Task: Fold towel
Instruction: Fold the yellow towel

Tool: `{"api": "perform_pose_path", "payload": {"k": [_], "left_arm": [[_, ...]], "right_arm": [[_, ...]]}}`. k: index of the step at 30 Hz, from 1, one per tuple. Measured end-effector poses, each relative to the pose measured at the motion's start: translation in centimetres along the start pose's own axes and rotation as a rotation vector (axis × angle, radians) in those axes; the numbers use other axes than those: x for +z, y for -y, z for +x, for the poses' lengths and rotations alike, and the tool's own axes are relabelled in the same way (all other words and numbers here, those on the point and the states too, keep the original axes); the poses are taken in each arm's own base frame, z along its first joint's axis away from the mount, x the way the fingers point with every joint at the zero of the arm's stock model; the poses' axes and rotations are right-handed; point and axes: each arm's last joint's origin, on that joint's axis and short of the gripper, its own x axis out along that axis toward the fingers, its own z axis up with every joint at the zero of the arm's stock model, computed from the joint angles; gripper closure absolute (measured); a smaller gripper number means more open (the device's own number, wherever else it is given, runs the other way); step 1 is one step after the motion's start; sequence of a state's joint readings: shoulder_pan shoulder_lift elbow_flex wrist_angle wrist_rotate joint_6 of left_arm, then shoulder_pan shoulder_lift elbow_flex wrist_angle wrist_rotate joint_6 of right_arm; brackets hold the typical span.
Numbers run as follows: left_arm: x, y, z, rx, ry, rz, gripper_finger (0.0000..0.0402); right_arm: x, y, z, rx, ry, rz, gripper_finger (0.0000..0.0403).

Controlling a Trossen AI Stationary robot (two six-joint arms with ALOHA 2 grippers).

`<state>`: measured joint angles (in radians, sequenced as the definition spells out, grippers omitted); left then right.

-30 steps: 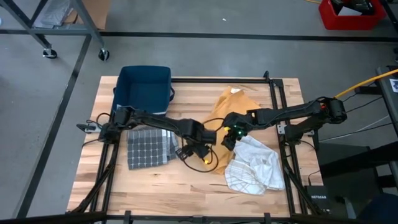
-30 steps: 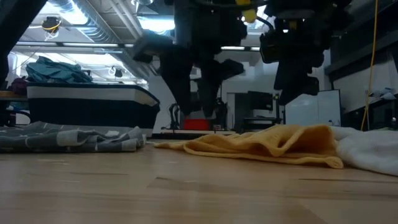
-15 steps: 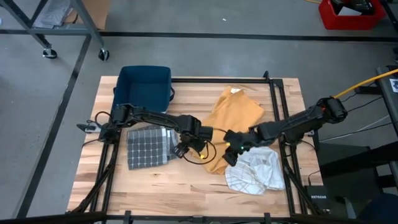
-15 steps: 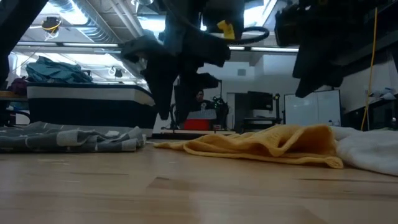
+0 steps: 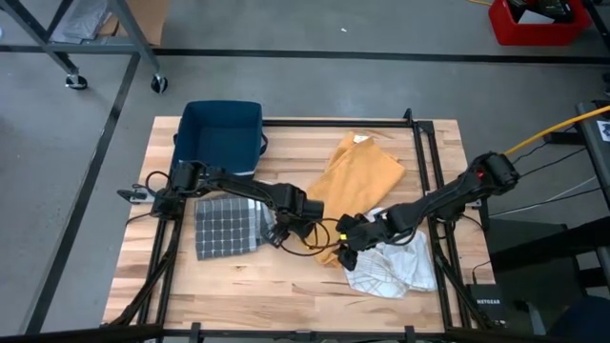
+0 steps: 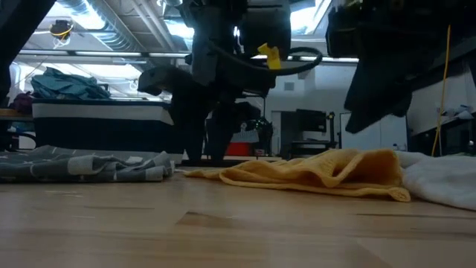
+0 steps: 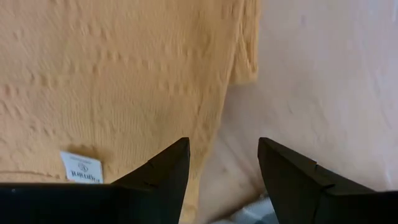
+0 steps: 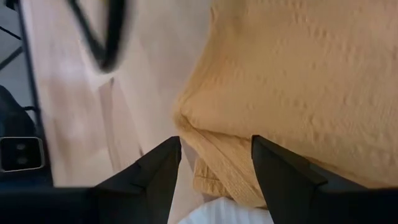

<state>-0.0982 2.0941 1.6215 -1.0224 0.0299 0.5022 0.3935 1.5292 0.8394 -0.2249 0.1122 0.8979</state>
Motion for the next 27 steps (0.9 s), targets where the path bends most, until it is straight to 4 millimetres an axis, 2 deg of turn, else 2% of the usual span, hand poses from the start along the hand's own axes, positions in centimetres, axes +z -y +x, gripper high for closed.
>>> {"api": "perform_pose_path", "payload": {"k": [9,18,27], "left_arm": [[1.9,1.6,0.0,0.033,0.091,-0.031,0.0219],[4.9,3.3,-0.3,0.108,0.294,0.026,0.0219],[5.9,3.6,-0.6,0.142,0.38,0.052,0.0219]], "right_arm": [[-0.3,0.1,0.8,-0.005,-0.046,0.022,0.0196],[-0.5,0.2,1.0,0.0,-0.079,0.017,0.0196],[-0.7,0.3,1.0,-0.016,-0.093,0.017,0.0196]]}}
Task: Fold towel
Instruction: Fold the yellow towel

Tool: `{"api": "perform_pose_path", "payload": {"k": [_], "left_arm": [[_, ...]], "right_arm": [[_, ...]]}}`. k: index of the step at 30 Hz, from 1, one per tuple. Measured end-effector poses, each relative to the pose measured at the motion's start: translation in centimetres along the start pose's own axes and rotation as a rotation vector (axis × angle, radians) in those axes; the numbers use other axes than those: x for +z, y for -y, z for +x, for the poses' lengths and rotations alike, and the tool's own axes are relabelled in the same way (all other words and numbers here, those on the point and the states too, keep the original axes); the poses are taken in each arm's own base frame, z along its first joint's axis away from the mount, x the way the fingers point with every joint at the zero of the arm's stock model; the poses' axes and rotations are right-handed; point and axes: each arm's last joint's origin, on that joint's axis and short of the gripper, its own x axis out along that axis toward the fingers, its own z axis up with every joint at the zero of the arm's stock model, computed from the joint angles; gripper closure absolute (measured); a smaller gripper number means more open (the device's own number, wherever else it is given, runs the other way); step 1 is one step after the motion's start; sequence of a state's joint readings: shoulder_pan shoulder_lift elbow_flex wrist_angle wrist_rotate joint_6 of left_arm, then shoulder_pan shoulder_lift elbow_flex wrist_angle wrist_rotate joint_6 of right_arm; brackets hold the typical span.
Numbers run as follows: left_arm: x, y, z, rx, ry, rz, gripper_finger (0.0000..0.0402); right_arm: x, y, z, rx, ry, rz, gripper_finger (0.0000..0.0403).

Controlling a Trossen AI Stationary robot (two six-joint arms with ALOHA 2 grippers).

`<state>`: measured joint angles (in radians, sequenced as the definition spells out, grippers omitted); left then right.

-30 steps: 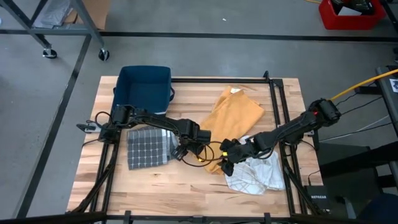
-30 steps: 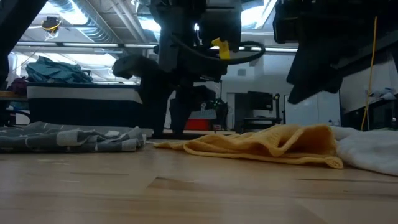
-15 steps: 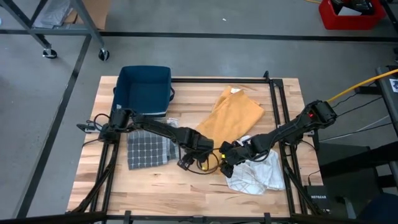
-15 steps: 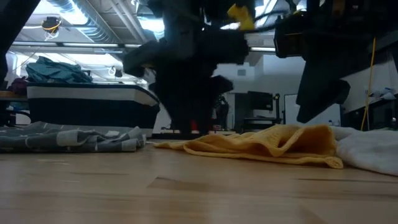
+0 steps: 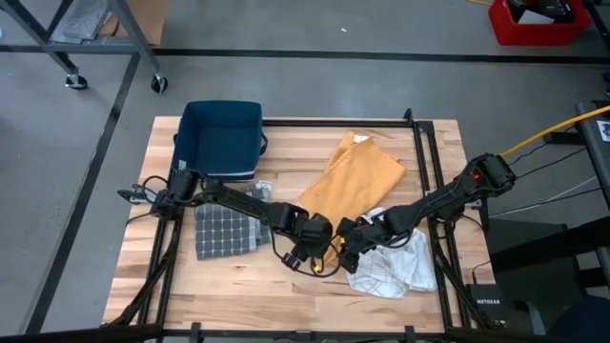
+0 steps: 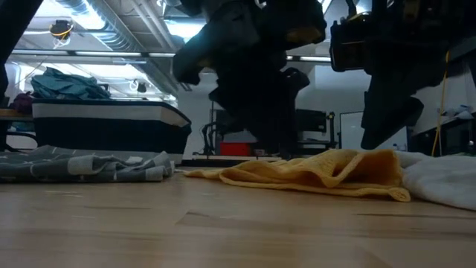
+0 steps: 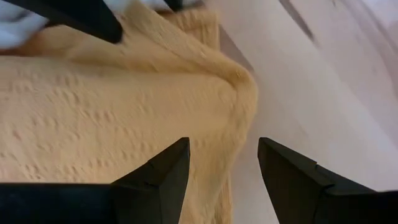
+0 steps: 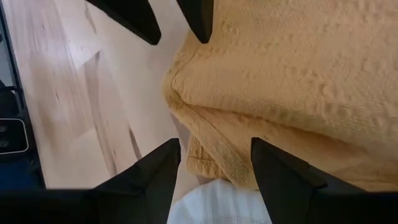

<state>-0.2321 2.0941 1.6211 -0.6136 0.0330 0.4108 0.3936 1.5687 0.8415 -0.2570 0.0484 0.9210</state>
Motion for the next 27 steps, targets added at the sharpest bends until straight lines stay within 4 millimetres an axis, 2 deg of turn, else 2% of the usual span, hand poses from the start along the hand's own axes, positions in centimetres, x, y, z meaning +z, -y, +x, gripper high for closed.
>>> {"api": "perform_pose_path", "payload": {"k": [6,10,15,18,22,27], "left_arm": [[0.1,-0.6,-0.1,0.022,0.032,-0.114,0.0219],[-0.7,-0.6,-0.5,0.005,-0.054,-0.11,0.0219],[-2.3,-0.5,-0.8,-0.035,-0.197,-0.077,0.0219],[-2.9,-1.1,-0.9,-0.039,-0.23,-0.066,0.0219],[-3.6,-2.5,-1.0,0.024,-0.262,-0.09,0.0219],[-4.9,-4.6,-1.2,0.064,-0.284,-0.161,0.0225]], "right_arm": [[0.1,-0.3,0.0,0.04,0.003,0.005,0.0196],[0.3,-0.4,0.0,0.044,0.036,0.068,0.0196],[0.3,-0.4,0.0,0.049,0.031,0.261,0.0196],[0.4,-0.5,0.0,0.056,0.036,0.458,0.0196],[0.5,-0.4,0.1,0.053,0.079,0.679,0.0196],[0.3,-0.4,1.7,0.053,0.041,0.836,0.0196]]}}
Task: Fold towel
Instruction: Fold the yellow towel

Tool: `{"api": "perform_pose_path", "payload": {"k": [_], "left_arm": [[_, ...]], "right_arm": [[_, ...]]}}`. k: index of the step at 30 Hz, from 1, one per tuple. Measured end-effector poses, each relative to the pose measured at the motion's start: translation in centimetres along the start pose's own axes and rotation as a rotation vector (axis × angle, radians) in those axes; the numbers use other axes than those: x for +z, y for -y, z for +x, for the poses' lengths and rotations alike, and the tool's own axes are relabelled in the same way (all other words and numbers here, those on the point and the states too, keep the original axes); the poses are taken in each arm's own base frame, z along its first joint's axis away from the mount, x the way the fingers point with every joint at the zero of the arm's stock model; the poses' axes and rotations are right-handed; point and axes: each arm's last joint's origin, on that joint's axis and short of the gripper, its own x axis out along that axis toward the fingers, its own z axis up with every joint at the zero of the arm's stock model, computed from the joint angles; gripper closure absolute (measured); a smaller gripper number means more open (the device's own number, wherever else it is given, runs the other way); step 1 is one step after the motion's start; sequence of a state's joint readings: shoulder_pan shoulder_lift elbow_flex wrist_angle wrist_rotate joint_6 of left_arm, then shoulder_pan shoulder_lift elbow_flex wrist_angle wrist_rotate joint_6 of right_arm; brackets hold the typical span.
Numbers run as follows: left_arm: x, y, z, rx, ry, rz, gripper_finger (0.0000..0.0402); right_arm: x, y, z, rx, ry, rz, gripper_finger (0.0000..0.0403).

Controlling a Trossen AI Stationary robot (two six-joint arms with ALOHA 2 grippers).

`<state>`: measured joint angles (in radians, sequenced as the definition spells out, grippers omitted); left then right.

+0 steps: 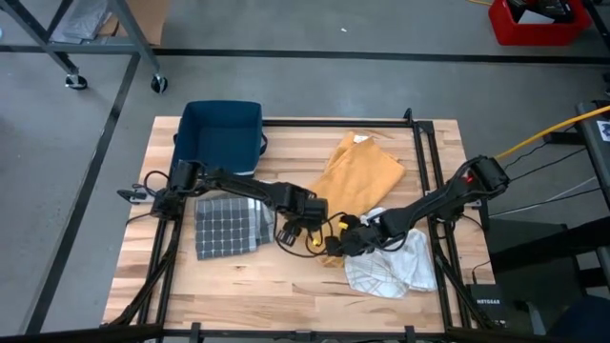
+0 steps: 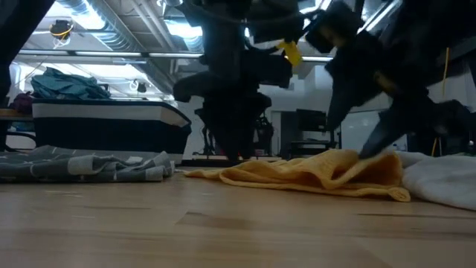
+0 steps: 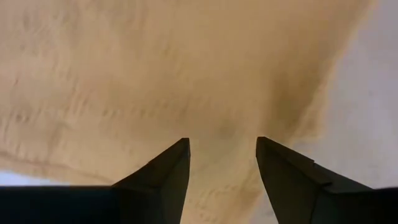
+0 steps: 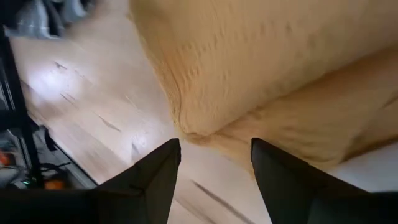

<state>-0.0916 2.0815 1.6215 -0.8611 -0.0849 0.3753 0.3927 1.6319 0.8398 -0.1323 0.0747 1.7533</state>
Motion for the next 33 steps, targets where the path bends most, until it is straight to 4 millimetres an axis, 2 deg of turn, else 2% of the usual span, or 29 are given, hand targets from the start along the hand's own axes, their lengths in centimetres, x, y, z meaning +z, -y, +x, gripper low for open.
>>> {"api": "perform_pose_path", "payload": {"k": [7,15,19,24,25,29,33], "left_arm": [[-1.3,-1.8,0.2,-0.006,-0.053,-0.085,0.0261],[-1.6,-1.9,0.1,-0.015,-0.076,-0.076,0.0299],[-1.5,-1.8,0.1,-0.015,-0.075,-0.071,0.0317],[-1.6,-2.0,0.1,-0.015,-0.075,-0.072,0.0338],[-1.6,-2.1,0.1,-0.014,-0.076,-0.073,0.0341],[-1.7,-2.2,0.2,-0.014,-0.078,-0.078,0.0355],[-1.9,-2.5,0.2,-0.014,-0.08,-0.084,0.0366]], "right_arm": [[-0.2,0.2,2.8,0.04,-0.006,0.089,0.0196],[0.0,0.0,3.1,0.085,0.074,0.149,0.0206],[0.0,0.0,3.1,0.087,0.079,0.158,0.0262],[0.1,-0.1,3.1,0.093,0.087,0.112,0.038],[0.1,-0.1,3.1,0.094,0.093,0.107,0.039],[0.0,-0.3,2.8,0.103,0.091,0.11,0.0381],[-0.7,-1.5,2.5,0.138,0.071,0.068,0.0396]]}}
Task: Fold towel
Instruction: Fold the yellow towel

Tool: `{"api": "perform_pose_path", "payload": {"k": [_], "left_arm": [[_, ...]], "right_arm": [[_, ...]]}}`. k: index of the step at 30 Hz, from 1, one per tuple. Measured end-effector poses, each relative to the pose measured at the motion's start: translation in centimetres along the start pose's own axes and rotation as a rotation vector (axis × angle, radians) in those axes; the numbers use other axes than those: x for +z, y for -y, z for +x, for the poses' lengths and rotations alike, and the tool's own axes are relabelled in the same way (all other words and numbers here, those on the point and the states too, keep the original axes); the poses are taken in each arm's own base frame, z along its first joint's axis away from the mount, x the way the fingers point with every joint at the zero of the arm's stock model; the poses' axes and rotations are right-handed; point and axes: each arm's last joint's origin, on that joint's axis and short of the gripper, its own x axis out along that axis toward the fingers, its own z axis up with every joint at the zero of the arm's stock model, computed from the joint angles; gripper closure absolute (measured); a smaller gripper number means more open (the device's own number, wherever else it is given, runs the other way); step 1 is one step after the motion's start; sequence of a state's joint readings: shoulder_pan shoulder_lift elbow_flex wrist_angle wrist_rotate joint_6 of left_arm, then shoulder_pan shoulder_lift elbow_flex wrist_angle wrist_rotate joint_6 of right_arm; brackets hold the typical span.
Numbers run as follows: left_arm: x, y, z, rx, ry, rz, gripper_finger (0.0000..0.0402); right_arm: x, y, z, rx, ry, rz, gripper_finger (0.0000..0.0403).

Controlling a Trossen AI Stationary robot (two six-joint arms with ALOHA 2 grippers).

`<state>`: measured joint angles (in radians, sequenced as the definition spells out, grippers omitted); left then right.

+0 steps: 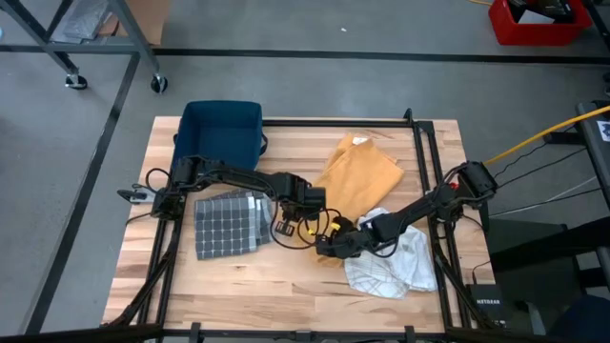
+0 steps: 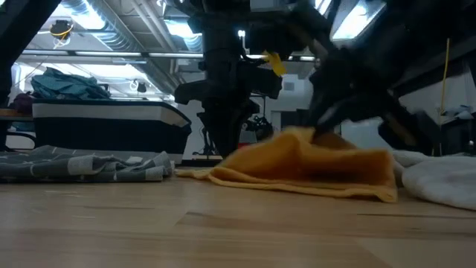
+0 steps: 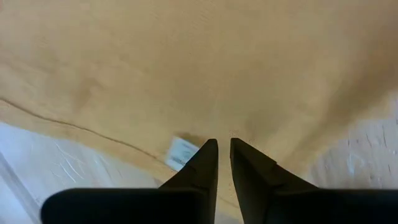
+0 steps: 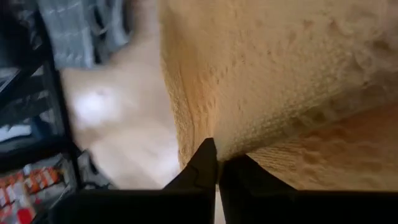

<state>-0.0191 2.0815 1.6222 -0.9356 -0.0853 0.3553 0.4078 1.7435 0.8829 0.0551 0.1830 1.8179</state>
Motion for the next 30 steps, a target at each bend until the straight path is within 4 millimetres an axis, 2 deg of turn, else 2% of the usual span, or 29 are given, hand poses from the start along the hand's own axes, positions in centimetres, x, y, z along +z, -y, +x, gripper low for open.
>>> {"api": "perform_pose_path", "payload": {"k": [6,9,16,21,25,30], "left_arm": [[-0.2,-0.3,0.0,-0.001,-0.007,-0.01,0.0376],[-0.3,-0.3,0.0,-0.003,-0.014,-0.015,0.0378],[-0.6,-0.1,0.0,-0.016,-0.05,-0.011,0.0379],[-0.6,-0.1,0.0,-0.017,-0.051,-0.012,0.0379],[-0.6,-0.1,0.0,-0.017,-0.05,-0.014,0.0379],[-0.6,0.0,0.0,-0.019,-0.056,-0.02,0.0379]], "right_arm": [[-2.1,-1.5,-0.7,0.049,-0.025,-0.033,0.0397],[-3.1,-1.6,-1.2,0.0,-0.024,-0.035,0.0396],[-5.7,-0.5,-2.9,-0.225,-0.025,-0.02,0.0398],[-7.0,0.3,-3.8,-0.309,-0.013,0.013,0.0399],[-7.3,1.0,-4.2,-0.375,-0.01,0.021,0.0395],[-7.3,1.6,-3.7,-0.414,0.006,-0.012,0.0379]]}}
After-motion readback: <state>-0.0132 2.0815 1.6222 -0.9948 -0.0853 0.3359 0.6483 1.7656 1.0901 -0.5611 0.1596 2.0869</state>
